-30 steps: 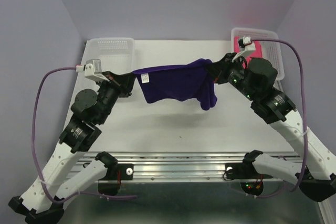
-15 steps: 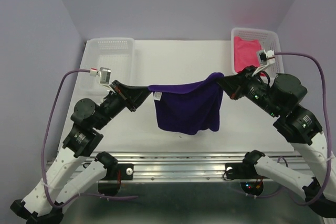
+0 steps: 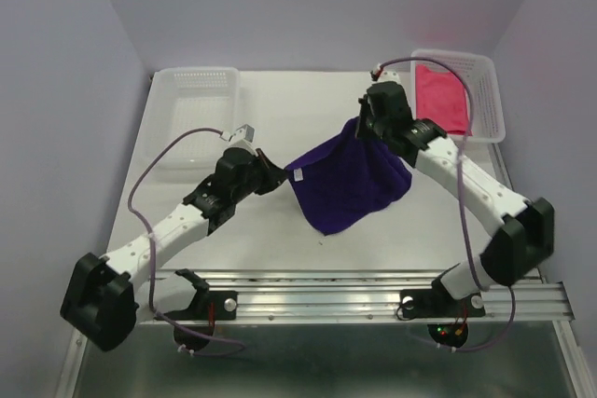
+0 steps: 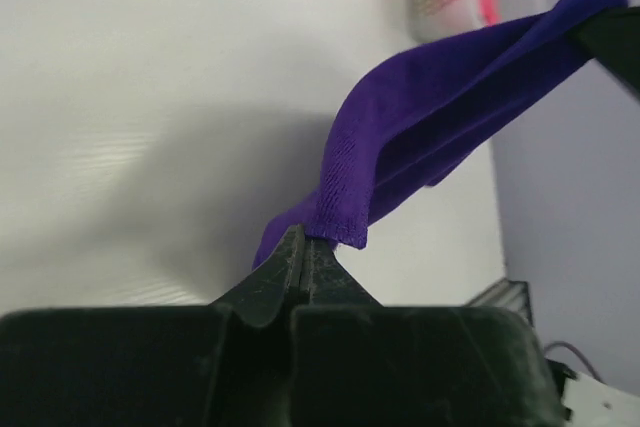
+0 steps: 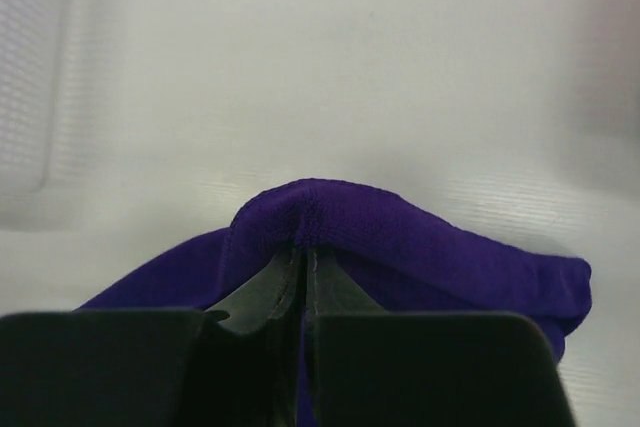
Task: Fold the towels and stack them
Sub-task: Flatten out the crumpled towel
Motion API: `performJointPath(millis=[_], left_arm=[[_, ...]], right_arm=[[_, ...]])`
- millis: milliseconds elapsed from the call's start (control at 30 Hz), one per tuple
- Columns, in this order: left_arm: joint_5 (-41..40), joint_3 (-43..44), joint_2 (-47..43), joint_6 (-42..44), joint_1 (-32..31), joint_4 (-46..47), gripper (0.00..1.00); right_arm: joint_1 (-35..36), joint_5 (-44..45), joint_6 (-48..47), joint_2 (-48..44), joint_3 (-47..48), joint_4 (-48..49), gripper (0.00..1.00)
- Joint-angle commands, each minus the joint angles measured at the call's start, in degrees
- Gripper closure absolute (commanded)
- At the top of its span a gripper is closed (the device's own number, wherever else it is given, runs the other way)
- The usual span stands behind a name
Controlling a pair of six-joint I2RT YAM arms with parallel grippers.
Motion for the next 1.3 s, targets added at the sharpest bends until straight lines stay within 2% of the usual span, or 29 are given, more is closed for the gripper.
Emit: performJointPath(millis=[0, 67, 100, 133, 167, 233, 300, 367, 400, 433, 467, 500, 533, 567, 600, 633, 667, 700, 733, 800, 867, 967, 1100, 1267], left_arm=[[-8.3, 2.66, 10.13, -0.74, 2.15, -2.56, 1.0], [-9.71, 4.42, 14.37, -0.38, 3.3, -3.52, 1.0], [-9.98, 6.52, 18.57, -0.12, 5.3, -3.87, 1.0], [-9.8, 7.58, 20.88, -0.03, 5.32, -4.4, 1.0], [-9.54, 8.9, 23.07, -0.03, 7.41, -5.88, 1.0], [-9.36, 11.89, 28.44, -0.2, 9.01, -6.77, 1.0], [-10.15, 13.56, 31.08, -0.47, 10.16, -7.39, 1.0], [-11.82, 16.46, 34.16, 0.06, 10.25, -8.09, 1.0], [-13.82, 18.56, 35.74, 0.15, 10.25, -8.44, 0.95], [-14.98, 19.8, 36.45, 0.15, 10.33, -8.45, 0.81], [-15.86, 21.03, 36.98, 0.49, 10.33, -10.19, 0.69], [-17.0, 23.57, 38.03, 0.76, 10.33, -12.21, 0.62], [-17.36, 24.55, 38.21, 1.28, 10.25, -13.27, 0.5], [-17.45, 25.08, 38.04, 1.38, 10.25, -14.24, 0.46], [-17.54, 25.17, 36.91, 1.38, 10.16, -14.42, 0.42], [-17.54, 24.91, 36.02, 1.64, 9.81, -14.34, 0.3], [-17.71, 24.65, 35.06, 1.73, 9.37, -14.34, 0.26], [-18.32, 23.95, 32.87, 1.82, 8.76, -14.42, 0.21], [-18.59, 23.68, 31.81, 1.99, 7.62, -14.34, 0.03], [-18.59, 22.54, 28.65, 2.69, 6.47, -14.51, 0.03], [-18.07, 21.49, 26.53, 2.78, 5.5, -14.51, 0.02], [-17.53, 18.33, 21.88, 3.31, 4.97, -14.25, 0.01], [-18.24, 14.98, 16.43, 4.36, 4.97, -15.83, 0.01], [-19.03, 10.15, 8.34, 4.45, 4.88, -16.45, 0.01]], right_arm=[[-6.99, -5.85, -4.43, 15.44, 10.84, 7.86, 0.99], [-8.4, -9.62, -7.66, 24.0, 18.32, 6.21, 0.99], [-8.49, -10.52, -8.65, 31.78, 21.84, 5.68, 0.99], [-8.49, -11.48, -9.79, 35.25, 25.01, 5.5, 0.99], [-8.49, -14.36, -11.02, 38.33, 32.0, 5.06, 0.98], [-8.49, -16.4, -13.39, 46.75, 38.19, 4.27, 0.97], [-8.49, -19.73, -15.59, 51.26, 45.74, 2.87, 0.96], [-8.49, -21.41, -16.91, 55.32, 48.93, 3.47, 0.91], [-8.41, -21.77, -18.14, 55.85, 48.95, 4.43, 0.88], [-8.49, -21.86, -18.5, 56.38, 48.69, 5.22, 0.86], [-8.49, -22.21, -18.93, 56.56, 48.25, 6.02, 0.77], [-8.49, -22.56, -19.72, 56.56, 47.38, 6.89, 0.69], [-8.49, -22.74, -19.82, 56.21, 46.67, 7.16, 0.61], [-8.41, -22.57, -19.91, 54.99, 45.88, 7.25, 0.43], [-8.4, -22.57, -19.99, 54.11, 43.78, 7.17, 0.37], [-8.49, -22.57, -19.99, 52.97, 42.37, 7.34, 0.32], [-8.49, -22.57, -19.56, 49.82, 40.88, 8.12, 0.11], [-8.41, -22.65, -19.03, 48.22, 38.86, 8.65, 0.01], [-8.4, -22.92, -18.51, 46.12, 35.01, 9.27, 0.0], [-8.14, -23.1, -15.01, 40.25, 30.25, 10.24, 0.0], [-7.53, -22.57, -11.92, 36.1, 20.07, 11.2, 0.0], [-2.45, -19.07, -6.31, 27.22, 5.33, 15.5, 0.0], [2.74, -14.93, 1.25, 19.83, -7.08, 16.13, 0.0], [8.81, -16.05, 3.29, 17.26, -13.19, 17.1, 0.0]])
